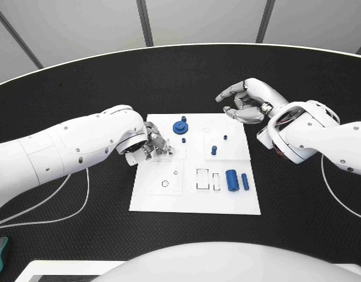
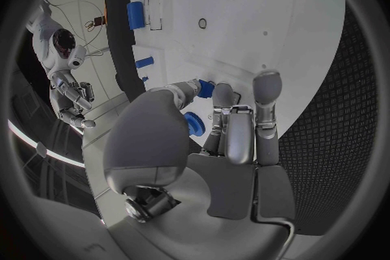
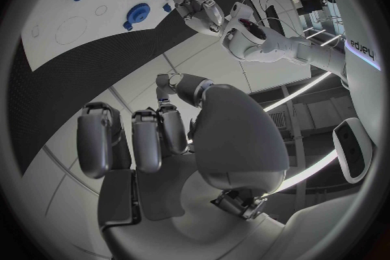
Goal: Assemble the parts on the task board
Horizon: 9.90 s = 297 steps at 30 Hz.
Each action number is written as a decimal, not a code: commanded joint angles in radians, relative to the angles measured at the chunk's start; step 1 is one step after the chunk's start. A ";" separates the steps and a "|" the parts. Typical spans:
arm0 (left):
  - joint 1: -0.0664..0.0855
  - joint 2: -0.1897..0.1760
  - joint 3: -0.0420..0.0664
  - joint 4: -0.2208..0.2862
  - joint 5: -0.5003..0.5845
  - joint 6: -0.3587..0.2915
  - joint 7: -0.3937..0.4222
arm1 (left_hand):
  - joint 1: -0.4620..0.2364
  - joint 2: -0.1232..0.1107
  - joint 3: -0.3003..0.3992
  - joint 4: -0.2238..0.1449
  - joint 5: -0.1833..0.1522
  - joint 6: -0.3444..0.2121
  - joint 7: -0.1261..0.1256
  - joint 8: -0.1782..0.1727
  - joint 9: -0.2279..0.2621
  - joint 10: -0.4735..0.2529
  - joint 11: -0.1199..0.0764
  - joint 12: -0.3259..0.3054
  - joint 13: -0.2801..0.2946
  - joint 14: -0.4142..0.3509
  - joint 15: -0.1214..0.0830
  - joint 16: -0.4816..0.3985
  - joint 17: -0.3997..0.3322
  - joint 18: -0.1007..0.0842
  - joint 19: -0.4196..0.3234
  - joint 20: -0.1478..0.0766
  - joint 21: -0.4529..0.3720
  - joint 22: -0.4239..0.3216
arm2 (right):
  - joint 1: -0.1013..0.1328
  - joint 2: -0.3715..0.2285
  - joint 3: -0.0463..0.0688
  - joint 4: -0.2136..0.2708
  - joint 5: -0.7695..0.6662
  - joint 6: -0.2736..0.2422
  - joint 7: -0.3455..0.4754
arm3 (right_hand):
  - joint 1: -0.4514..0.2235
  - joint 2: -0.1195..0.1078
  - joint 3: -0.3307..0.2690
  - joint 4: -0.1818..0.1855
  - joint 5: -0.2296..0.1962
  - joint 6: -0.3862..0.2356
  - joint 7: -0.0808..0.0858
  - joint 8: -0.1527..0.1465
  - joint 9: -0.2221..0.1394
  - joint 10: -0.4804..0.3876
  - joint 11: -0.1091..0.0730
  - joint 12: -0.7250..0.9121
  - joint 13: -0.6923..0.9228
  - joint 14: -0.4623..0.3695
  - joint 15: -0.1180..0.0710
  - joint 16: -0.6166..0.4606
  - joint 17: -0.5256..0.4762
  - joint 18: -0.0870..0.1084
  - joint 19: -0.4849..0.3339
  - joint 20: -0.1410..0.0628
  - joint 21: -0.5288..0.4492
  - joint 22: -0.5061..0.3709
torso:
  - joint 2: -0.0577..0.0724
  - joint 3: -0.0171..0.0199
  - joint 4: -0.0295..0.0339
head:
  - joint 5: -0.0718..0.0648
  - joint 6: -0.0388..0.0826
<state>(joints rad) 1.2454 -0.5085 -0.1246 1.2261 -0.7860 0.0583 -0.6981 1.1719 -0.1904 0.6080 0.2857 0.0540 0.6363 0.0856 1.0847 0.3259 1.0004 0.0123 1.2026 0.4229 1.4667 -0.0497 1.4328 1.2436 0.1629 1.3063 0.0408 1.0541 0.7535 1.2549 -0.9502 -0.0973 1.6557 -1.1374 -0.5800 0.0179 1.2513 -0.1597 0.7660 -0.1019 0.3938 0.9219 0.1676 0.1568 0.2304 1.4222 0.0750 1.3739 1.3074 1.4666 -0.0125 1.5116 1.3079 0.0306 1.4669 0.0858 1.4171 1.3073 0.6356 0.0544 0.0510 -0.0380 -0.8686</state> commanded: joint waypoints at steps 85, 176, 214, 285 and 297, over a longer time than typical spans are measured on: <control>0.000 0.023 0.001 -0.020 -0.011 0.000 0.008 | -0.037 -0.058 -0.087 0.008 -0.003 -0.006 0.011 0.000 -0.016 -0.016 0.008 0.004 -0.010 0.009 0.002 -0.010 -0.015 -0.009 -0.007 0.001 -0.021 -0.021 | 0.000 0.006 0.000 -0.005 0.000 0.000 0.000 | -0.007 -0.003 0.001 -0.004 0.003 0.007 0.000 -0.006 -0.002 -0.004 -0.001 -0.001 0.070 0.077 0.006 -0.004 0.144 0.010 0.039 0.007 0.001 0.141 | 0.001 0.0004 -0.0007 | 0.000 -0.002; 0.072 0.061 0.003 -0.138 0.090 0.359 -0.028 | 0.098 0.057 0.265 -0.062 -0.005 0.006 -0.008 0.042 -0.026 0.053 -0.011 0.010 0.027 0.039 -0.014 0.036 0.084 -0.022 0.016 -0.005 0.028 0.049 | 0.000 0.010 0.000 -0.011 0.000 0.017 -0.003 | -0.010 -0.003 0.000 -0.003 0.002 0.010 0.000 -0.007 -0.003 -0.003 -0.001 0.001 0.072 0.076 0.006 -0.005 0.142 0.010 0.039 0.007 0.001 0.141 | 0.001 0.0004 -0.0007 | -0.001 0.006; 0.076 0.256 0.002 -0.402 -0.004 0.550 -0.060 | 0.034 0.082 0.235 -0.050 -0.006 0.032 -0.021 0.072 -0.003 0.129 -0.021 0.061 0.141 0.058 -0.022 0.069 0.152 -0.038 0.051 -0.011 0.104 0.154 | 0.000 0.023 0.000 -0.013 0.000 0.018 -0.007 | -0.010 -0.003 0.000 -0.003 0.002 0.010 0.000 -0.007 -0.003 -0.003 -0.001 0.001 0.072 0.076 0.006 -0.005 0.142 0.010 0.039 0.007 0.001 0.141 | 0.001 0.0014 -0.0017 | 0.010 -0.002; 0.064 0.302 0.002 -0.447 -0.063 0.606 -0.064 | 0.010 0.086 0.179 -0.045 -0.006 0.074 -0.042 0.079 0.020 0.181 -0.039 0.081 0.216 0.070 -0.036 0.088 0.199 -0.046 0.067 -0.019 0.139 0.202 | 0.000 0.025 0.000 -0.007 0.000 0.016 -0.009 | -0.012 -0.003 -0.001 -0.003 0.002 0.013 0.000 -0.009 -0.004 -0.003 -0.001 0.000 0.071 0.076 0.006 -0.005 0.142 0.010 0.039 0.007 0.000 0.142 | 0.001 0.0002 0.0005 | 0.000 -0.004; 0.063 0.302 0.001 -0.450 -0.073 0.582 -0.062 | 0.011 0.088 0.179 -0.046 -0.006 0.075 -0.042 0.079 0.020 0.180 -0.040 0.081 0.215 0.070 -0.037 0.088 0.197 -0.045 0.066 -0.019 0.138 0.201 | 0.000 0.025 0.000 -0.006 0.000 0.016 -0.008 | -0.012 -0.003 -0.001 -0.003 0.002 0.013 0.000 -0.009 -0.004 -0.003 -0.001 0.000 0.071 0.076 0.006 -0.005 0.142 0.010 0.039 0.007 0.000 0.142 | 0.000 0.0002 0.0004 | 0.000 -0.004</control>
<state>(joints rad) 1.3083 -0.2062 -0.1232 0.7763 -0.8585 0.6430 -0.6981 1.1814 -0.1129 0.7885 0.2445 0.0412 0.6508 0.0964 1.1619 0.3232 1.1759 -0.0266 1.2780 0.6381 1.4668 -0.0783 1.5181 1.3081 0.1249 1.3665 0.0234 1.1868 0.9547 1.2550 -0.9253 -0.0973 1.6492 -1.1374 -0.5641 0.0095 1.2473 -0.1637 0.7660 -0.1019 0.3938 0.9289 0.1676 0.1529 0.2282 1.4222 0.0750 1.3739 1.3075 1.4666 -0.0125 1.5116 1.3074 0.0306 1.4669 0.0858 1.4171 1.3073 0.6358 0.0546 0.0511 -0.0376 -0.8726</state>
